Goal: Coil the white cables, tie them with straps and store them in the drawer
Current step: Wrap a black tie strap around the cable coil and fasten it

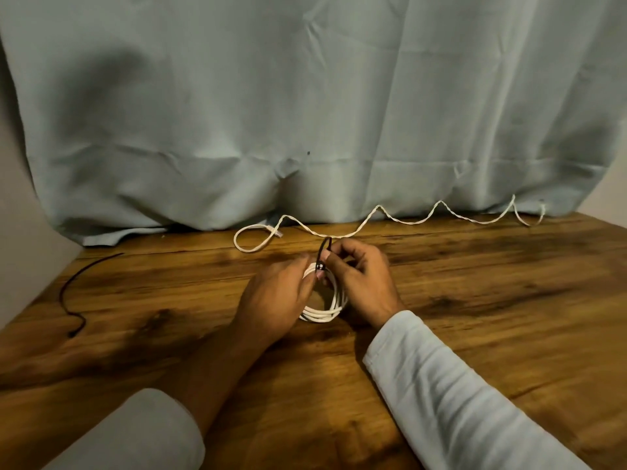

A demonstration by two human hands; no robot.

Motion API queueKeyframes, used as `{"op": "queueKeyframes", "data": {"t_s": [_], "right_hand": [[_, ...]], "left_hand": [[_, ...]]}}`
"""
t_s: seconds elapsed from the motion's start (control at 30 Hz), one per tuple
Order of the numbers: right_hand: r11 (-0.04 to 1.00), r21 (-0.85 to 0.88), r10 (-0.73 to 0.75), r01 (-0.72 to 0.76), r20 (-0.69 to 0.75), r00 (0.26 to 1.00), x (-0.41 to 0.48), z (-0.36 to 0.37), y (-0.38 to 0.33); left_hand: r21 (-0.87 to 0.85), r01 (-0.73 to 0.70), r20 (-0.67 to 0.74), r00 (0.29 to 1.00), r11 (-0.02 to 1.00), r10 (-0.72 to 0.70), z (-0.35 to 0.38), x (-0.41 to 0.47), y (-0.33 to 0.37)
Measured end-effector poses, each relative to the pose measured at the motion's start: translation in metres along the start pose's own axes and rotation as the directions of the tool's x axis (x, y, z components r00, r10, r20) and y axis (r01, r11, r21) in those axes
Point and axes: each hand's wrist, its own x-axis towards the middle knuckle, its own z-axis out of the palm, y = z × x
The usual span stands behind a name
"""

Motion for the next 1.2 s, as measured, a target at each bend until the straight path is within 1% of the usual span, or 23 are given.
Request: {"op": "queueKeyframes", "data": {"t_s": [0.07, 0.13, 0.23, 0.33, 0.4, 0.47, 0.5, 0.57, 0.63, 0.73, 0.83, 0.9, 1.03, 1.2], "right_hand": [[1.0, 0.013, 0.012, -0.013, 0.008, 1.0, -0.001, 0.0, -0.001], [1.0, -0.024, -0.011, 0.011, 0.013, 1.0, -0.002, -0.001, -0.003], [0.973, -0.171, -0.149, 0.157, 0.055, 0.987, -0.003, -0.004, -0.005], [0.867, -0.346, -0.333, 0.36, 0.138, 0.933, -0.002, -0.007, -0.005], [0.815, -0.41, -0.366, 0.41, 0.185, 0.912, -0.001, -0.007, -0.005], [0.801, -0.428, -0.372, 0.419, 0.193, 0.908, -0.001, -0.007, -0.004], [0.817, -0.413, -0.364, 0.402, 0.172, 0.916, -0.001, -0.006, -0.002], [0.892, -0.334, -0.292, 0.306, 0.091, 0.952, -0.002, -0.003, -0.001], [0.957, -0.232, -0.173, 0.176, 0.034, 0.984, -0.001, 0.0, 0.001], [0.997, -0.076, 0.015, -0.013, 0.019, 1.0, 0.0, 0.003, 0.001], [0.972, 0.13, 0.19, -0.197, 0.064, 0.98, 0.0, 0.001, -0.003], [0.931, 0.23, 0.263, -0.283, 0.116, 0.958, -0.001, -0.001, -0.007], [0.873, 0.31, 0.324, -0.376, 0.207, 0.923, -0.001, -0.007, -0.008], [0.809, 0.364, 0.382, -0.461, 0.269, 0.884, 0.003, -0.01, -0.001]], "left_hand": [[0.01, 0.008, 0.008, 1.0, 1.0, -0.008, -0.001, 0.0, 0.001], [0.016, 0.011, 0.019, 1.0, 1.0, -0.011, -0.003, 0.0, 0.001], [0.012, 0.004, 0.04, 0.999, 1.0, -0.004, -0.006, 0.0, 0.002], [-0.031, -0.009, 0.036, 0.999, 0.999, 0.01, -0.008, 0.0, 0.002], [-0.051, -0.022, 0.039, 0.999, 0.998, 0.024, -0.008, -0.001, 0.002], [-0.059, -0.026, 0.045, 0.999, 0.998, 0.029, -0.007, 0.0, -0.001], [-0.055, -0.02, 0.048, 0.999, 0.998, 0.023, -0.006, 0.0, -0.002], [-0.035, -0.02, 0.044, 0.999, 0.999, 0.022, -0.006, -0.001, -0.003], [-0.017, -0.043, 0.028, 0.999, 0.999, 0.044, -0.006, -0.001, -0.004], [0.065, -0.088, -0.016, 0.996, 0.994, 0.09, -0.004, -0.002, -0.002], [0.11, -0.076, -0.031, 0.996, 0.991, 0.08, -0.006, -0.003, 0.003], [0.103, -0.083, -0.027, 0.996, 0.991, 0.087, -0.009, -0.005, 0.006], [0.108, -0.07, 0.023, 0.997, 0.992, 0.068, -0.011, -0.005, 0.011], [0.069, -0.076, 0.028, 0.997, 0.995, 0.074, -0.011, -0.005, 0.013]]}}
